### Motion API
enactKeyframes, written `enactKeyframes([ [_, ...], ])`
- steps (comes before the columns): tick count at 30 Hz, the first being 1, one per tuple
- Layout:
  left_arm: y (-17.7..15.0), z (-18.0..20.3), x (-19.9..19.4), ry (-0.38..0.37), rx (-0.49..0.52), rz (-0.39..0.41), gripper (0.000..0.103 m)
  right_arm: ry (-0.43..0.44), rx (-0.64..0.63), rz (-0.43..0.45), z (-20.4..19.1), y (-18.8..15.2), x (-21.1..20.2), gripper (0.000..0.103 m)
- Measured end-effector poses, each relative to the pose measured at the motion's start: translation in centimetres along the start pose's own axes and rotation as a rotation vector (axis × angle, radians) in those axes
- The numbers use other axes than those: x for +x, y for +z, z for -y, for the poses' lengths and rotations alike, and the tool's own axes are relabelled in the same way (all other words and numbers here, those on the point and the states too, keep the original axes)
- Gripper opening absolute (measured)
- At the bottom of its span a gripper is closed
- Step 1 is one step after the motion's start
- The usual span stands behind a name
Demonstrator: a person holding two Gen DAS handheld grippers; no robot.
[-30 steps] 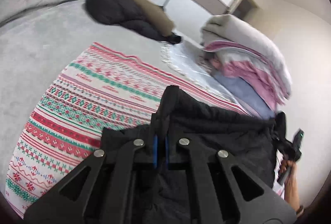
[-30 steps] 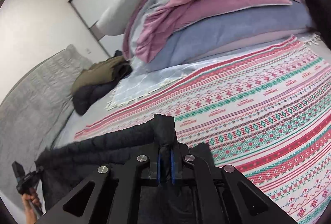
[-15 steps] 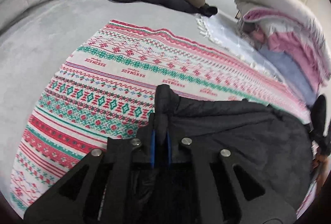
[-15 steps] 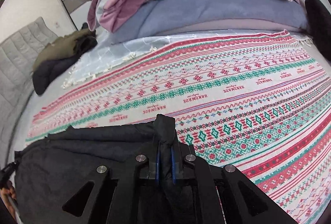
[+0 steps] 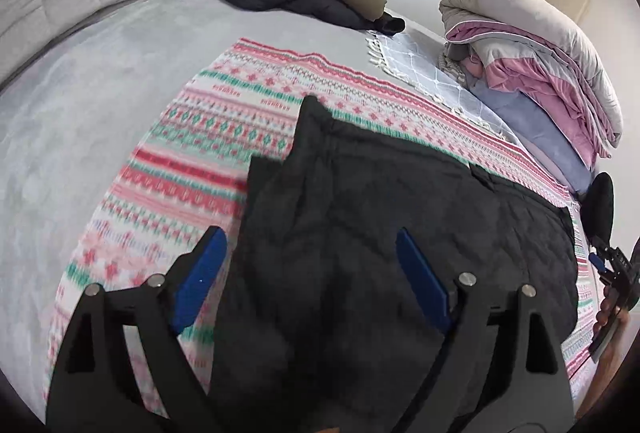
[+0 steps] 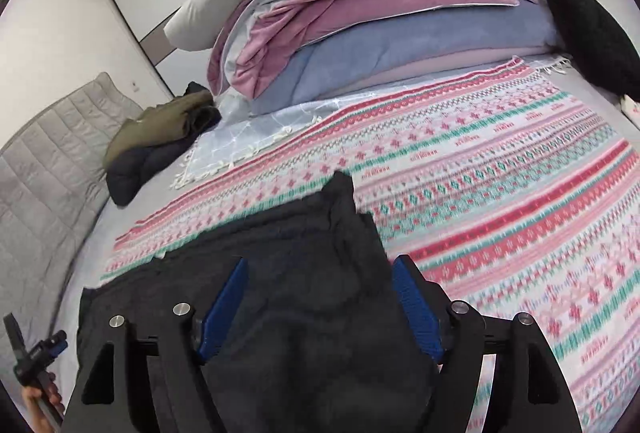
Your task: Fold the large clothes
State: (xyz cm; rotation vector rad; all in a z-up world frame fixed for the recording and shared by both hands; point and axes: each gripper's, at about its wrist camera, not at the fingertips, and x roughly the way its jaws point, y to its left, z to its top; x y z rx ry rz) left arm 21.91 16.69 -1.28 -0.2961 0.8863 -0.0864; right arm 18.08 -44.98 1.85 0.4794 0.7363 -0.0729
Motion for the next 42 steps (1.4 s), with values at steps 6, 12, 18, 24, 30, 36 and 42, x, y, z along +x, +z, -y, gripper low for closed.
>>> enactKeyframes([
  [6,-4.6,-2.0,-2.9,-0.012,-0.144,-0.075,0.089,-0.012,0.021,-0.044,-0.6,-4.0,-3.2,0.077],
  [12,-8.7,-2.9,-3.7,-0.044,-0.298,-0.122,0.089,0.012,0.006,-0.032,-3.0,-7.3,-5.5,0.077],
  [18,-12.6,-4.4,-2.5,-0.145,-0.481,-0.064,0.089,0.003,-0.044,-0.019,-5.1,-9.8,-5.9,0.077],
  [24,-13.8,-3.9,1.3,-0.260,-0.577,-0.105,0.089,-0.007,0.006,0.005,-4.3,-9.7,-5.8,0.077],
  [30,-13.3,-3.2,3.1,-0.350,-0.606,0.043,0.087,-0.010,0.008,0.035,-4.6,-9.8,-5.7,0.077],
  [36,-12.9,-3.9,3.9,-0.330,-0.664,0.100,0.027,-0.017,-0.045,0.044,-6.5,-10.6,-5.2,0.077],
  [42,-10.1,-2.3,-2.2,-0.232,-0.507,0.231,0.016,0.029,-0.183,0.084,-10.5,-11.4,-6.4,0.077],
])
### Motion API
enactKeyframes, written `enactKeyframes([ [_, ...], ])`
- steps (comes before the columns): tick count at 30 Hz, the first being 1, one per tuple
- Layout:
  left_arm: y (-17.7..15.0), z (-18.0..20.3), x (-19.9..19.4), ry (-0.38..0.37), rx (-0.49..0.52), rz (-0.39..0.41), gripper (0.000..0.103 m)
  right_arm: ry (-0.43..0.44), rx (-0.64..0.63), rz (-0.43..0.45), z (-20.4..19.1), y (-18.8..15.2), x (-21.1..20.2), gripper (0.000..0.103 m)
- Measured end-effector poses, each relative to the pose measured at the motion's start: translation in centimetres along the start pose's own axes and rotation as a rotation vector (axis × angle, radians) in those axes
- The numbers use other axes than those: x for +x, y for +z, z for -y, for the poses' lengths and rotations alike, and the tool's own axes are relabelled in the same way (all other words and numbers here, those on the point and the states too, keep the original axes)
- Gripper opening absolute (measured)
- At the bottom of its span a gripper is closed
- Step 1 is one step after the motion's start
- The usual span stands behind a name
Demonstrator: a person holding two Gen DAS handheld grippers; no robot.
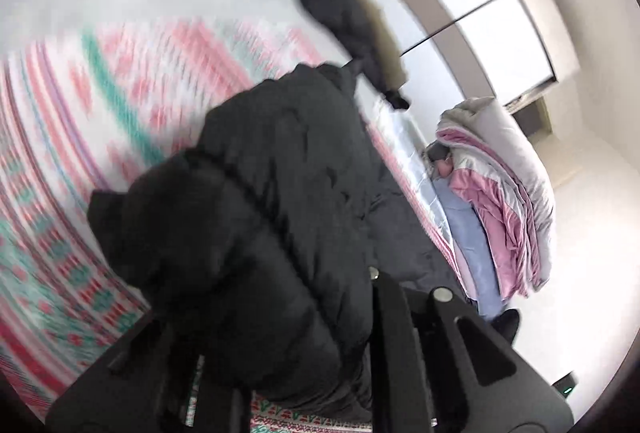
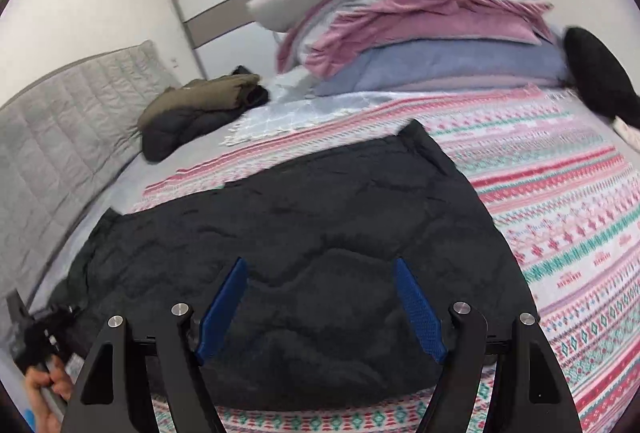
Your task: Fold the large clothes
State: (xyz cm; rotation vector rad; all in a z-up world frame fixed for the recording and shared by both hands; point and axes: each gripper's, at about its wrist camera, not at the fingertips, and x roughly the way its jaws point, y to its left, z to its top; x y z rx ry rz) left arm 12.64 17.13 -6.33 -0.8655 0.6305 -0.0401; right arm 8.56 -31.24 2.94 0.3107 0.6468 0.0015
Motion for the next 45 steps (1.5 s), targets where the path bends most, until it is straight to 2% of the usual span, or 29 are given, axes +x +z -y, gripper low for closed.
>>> enactKeyframes([
  [4,1.8,0.6,-3.9,0.015,0.082,0.096,0.015,0.085,-0.132,0.007,-4.2,-0.6,-0.4,0.077],
  [8,2.9,0.8,-7.1,0.045,0.159,0.172,0.015,0.238,-0.202,-0.063,-8.2,-2.1,0.4,0.075],
  [10,3.2,1.3,-8.5,0.035,0.199,0.208,0.015,0.329,-0.230,-0.123,-10.5,-3.3,1.3,0.068],
  [12,3.2,1.7,-9.5,0.028,0.240,0.235,0.015,0.407,-0.257,-0.197,-12.7,-4.6,2.5,0.051],
  [13,3.2,2.2,-9.9,0.021,0.274,0.247,0.015,0.433,-0.267,-0.227,-13.5,-5.0,3.2,0.047],
  [15,2.9,3.1,-10.1,0.003,0.318,0.257,0.015,0.481,-0.293,-0.285,-15.2,-6.2,4.4,0.036],
  [18,2.0,4.8,-9.8,-0.048,0.381,0.249,0.015,0.521,-0.314,-0.389,-17.5,-8.2,7.0,0.029],
  [23,-0.4,8.8,-8.0,-0.139,0.500,0.202,0.016,0.517,-0.266,-0.472,-17.8,-9.8,10.4,0.027],
  [27,-2.4,12.3,-6.6,-0.201,0.600,0.167,0.018,0.572,-0.148,-0.532,-15.1,-8.2,10.7,0.028],
  [30,-4.5,14.2,-5.2,-0.243,0.670,0.111,0.021,0.622,-0.054,-0.445,-10.8,-4.7,8.5,0.035],
  [31,-5.3,14.8,-4.6,-0.249,0.696,0.092,0.022,0.617,-0.015,-0.390,-8.7,-3.5,7.4,0.039],
  [33,-7.3,16.0,-3.3,-0.258,0.758,0.036,0.024,0.607,0.066,-0.310,-5.0,-2.0,5.9,0.058],
  [35,-9.7,16.9,-1.7,-0.260,0.831,-0.037,0.026,0.576,0.148,-0.243,-0.8,-0.8,5.0,0.065],
  [40,-15.1,17.5,1.6,-0.229,1.013,-0.213,0.033,0.478,0.300,-0.212,6.3,0.2,5.3,0.067],
  [43,-17.8,17.3,2.6,-0.227,1.125,-0.294,0.041,0.427,0.360,-0.215,9.0,0.4,5.8,0.067],
  [45,-19.7,17.2,2.9,-0.234,1.204,-0.344,0.047,0.430,0.401,-0.205,10.0,0.6,6.1,0.067],
])
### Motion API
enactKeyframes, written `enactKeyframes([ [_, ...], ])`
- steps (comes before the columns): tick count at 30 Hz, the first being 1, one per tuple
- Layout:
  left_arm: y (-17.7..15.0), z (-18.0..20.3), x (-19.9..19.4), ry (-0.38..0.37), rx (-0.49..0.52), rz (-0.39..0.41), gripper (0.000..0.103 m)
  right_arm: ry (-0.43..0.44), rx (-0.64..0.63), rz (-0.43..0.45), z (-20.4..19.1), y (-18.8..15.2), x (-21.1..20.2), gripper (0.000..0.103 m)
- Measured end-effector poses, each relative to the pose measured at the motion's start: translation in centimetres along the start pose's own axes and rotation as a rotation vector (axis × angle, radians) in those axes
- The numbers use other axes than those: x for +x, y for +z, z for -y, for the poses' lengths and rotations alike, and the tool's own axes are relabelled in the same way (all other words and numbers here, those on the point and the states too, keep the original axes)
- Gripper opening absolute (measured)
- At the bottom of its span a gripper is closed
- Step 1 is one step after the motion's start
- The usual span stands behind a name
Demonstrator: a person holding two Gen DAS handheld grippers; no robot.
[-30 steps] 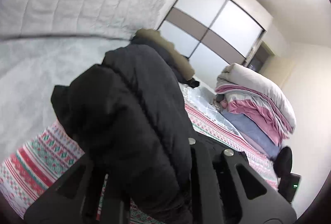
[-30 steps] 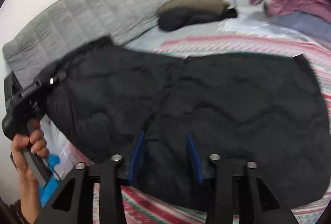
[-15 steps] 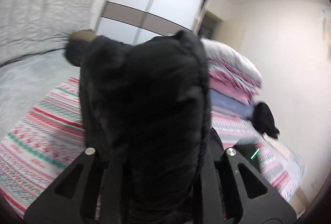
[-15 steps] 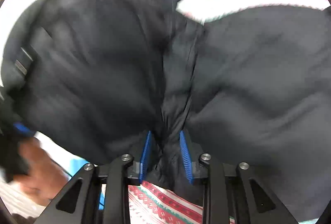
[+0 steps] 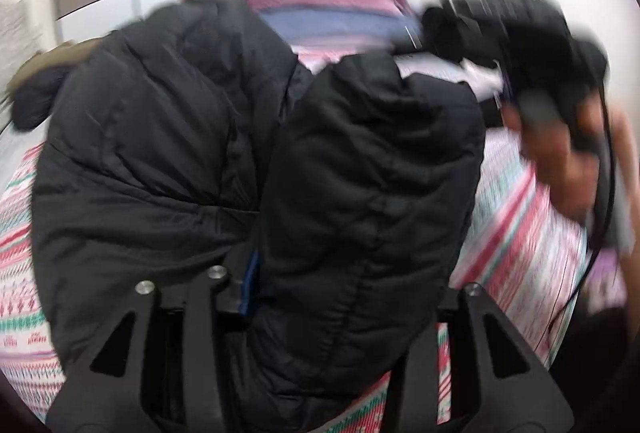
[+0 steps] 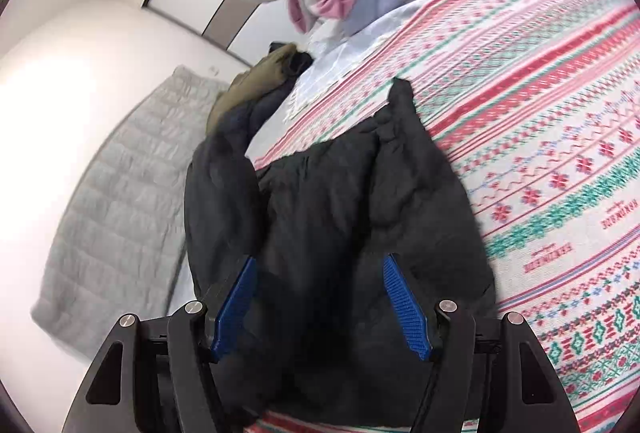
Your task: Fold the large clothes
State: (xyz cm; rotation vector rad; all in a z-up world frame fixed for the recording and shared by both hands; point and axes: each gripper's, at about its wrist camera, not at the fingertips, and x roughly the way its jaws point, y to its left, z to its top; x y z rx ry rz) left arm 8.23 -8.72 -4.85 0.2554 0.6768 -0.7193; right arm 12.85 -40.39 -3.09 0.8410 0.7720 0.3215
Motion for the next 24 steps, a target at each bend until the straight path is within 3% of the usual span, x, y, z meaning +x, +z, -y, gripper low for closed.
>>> enactKeyframes([
  [3,-0.5,0.9,0.2,-0.022,0.071,-0.029,0.053,0.053,0.016,-0.011,-1.3,-0.6,1.1,0.070],
  [7,0.0,1.0,-1.6,-0.126,0.065,-0.045,0.075,0.050,-0.018,-0.086,-2.3,-1.1,2.6,0.074],
  [11,0.1,1.2,-4.3,-0.199,0.063,-0.046,0.076,0.012,-0.061,-0.127,-3.9,-2.1,3.9,0.075],
  [15,0.0,-0.4,-8.2,-0.226,0.030,0.004,0.078,0.006,-0.083,-0.141,-5.0,-2.6,4.9,0.075],
  [17,-0.1,-2.0,-10.5,-0.205,-0.011,0.055,0.086,0.003,-0.096,-0.144,-4.8,-3.3,4.6,0.075],
  [20,-0.6,-4.8,-12.3,-0.107,-0.109,0.107,0.089,-0.004,-0.117,-0.147,-5.2,-3.5,4.1,0.075],
  [24,-2.1,-9.4,-11.0,0.050,-0.265,0.088,0.089,-0.026,-0.135,-0.160,-5.9,-3.3,4.5,0.076],
])
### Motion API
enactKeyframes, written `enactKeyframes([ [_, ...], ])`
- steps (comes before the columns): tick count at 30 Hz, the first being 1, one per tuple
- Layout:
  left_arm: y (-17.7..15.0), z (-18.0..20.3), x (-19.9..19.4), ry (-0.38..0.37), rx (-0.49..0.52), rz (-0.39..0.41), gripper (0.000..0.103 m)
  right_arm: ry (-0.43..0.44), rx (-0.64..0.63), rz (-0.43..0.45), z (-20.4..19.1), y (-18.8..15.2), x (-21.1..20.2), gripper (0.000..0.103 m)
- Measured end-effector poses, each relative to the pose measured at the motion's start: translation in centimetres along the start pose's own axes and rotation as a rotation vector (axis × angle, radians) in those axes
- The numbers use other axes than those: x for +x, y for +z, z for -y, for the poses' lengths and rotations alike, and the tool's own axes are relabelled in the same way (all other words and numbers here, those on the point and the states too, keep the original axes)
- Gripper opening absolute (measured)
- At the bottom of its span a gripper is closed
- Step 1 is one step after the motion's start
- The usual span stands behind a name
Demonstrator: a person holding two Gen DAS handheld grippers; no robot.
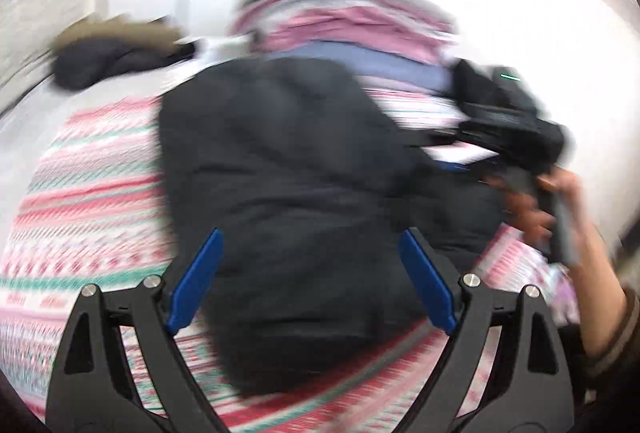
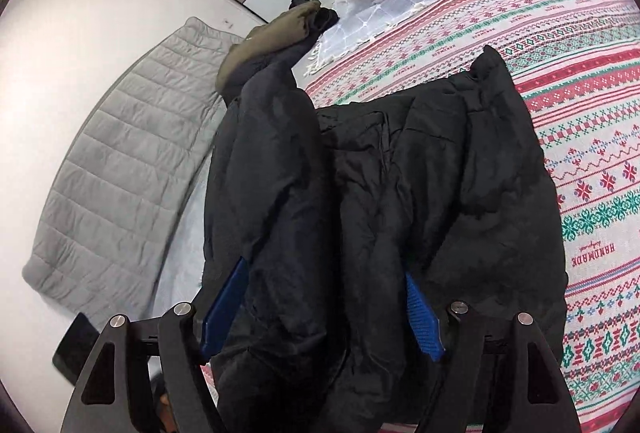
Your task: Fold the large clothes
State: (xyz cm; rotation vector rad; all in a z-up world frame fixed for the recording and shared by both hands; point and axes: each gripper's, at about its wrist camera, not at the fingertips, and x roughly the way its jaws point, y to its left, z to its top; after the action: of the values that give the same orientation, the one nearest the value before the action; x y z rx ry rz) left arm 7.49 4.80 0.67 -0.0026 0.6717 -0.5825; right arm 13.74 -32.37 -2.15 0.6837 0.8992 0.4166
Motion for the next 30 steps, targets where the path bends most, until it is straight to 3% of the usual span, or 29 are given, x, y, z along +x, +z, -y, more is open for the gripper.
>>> enactKeyframes([
  [2,-0.5,-1.7,1.4,0.064,-0.068,-0.018,0.089,-0.047,-0.016,-0.021,-0.6,0.1,1.1,0.076],
  [4,-0.7,-2.4,3.0,0.079,-0.113,-0.032,0.089,-0.112,-0.068,-0.020,-1.4,0.1,2.3,0.075],
  [5,-0.7,-2.6,3.6,0.075,-0.141,-0.030,0.089,-0.135,-0.103,-0.005,-2.0,0.0,2.6,0.063],
  [6,-0.7,-2.4,3.8,0.068,-0.160,-0.018,0.089,-0.158,-0.155,0.015,-2.7,-0.1,3.0,0.034],
  [9,0.3,-2.0,2.5,0.104,-0.190,0.085,0.085,-0.214,-0.326,0.093,-6.4,-0.7,2.0,0.015],
  [13,1.7,-1.6,2.3,0.094,-0.198,0.180,0.084,-0.209,-0.447,0.258,-9.7,-1.3,-2.5,0.012],
  [15,1.9,-1.2,3.0,0.076,-0.200,0.165,0.084,-0.191,-0.434,0.332,-9.2,-0.9,-5.4,0.012],
  [18,1.6,-0.2,4.8,0.071,-0.181,0.103,0.084,-0.212,-0.368,0.361,-5.8,-0.2,-6.6,0.012],
  [21,1.0,1.0,6.6,0.081,-0.132,0.032,0.084,-0.360,-0.199,0.302,0.5,0.7,-5.2,0.012],
  [23,0.8,1.4,7.2,0.095,-0.113,0.008,0.085,-0.536,-0.080,0.186,4.8,0.7,-3.6,0.012],
  [25,0.9,1.7,7.2,0.111,-0.099,-0.002,0.085,-0.586,-0.010,0.124,7.1,0.5,-3.1,0.013],
  [27,1.0,1.7,7.1,0.108,-0.104,-0.004,0.085,-0.538,0.031,0.123,7.9,0.3,-3.7,0.013],
  [30,1.0,1.5,7.0,0.101,-0.119,-0.007,0.085,-0.402,0.040,0.221,6.5,0.4,-6.6,0.021],
])
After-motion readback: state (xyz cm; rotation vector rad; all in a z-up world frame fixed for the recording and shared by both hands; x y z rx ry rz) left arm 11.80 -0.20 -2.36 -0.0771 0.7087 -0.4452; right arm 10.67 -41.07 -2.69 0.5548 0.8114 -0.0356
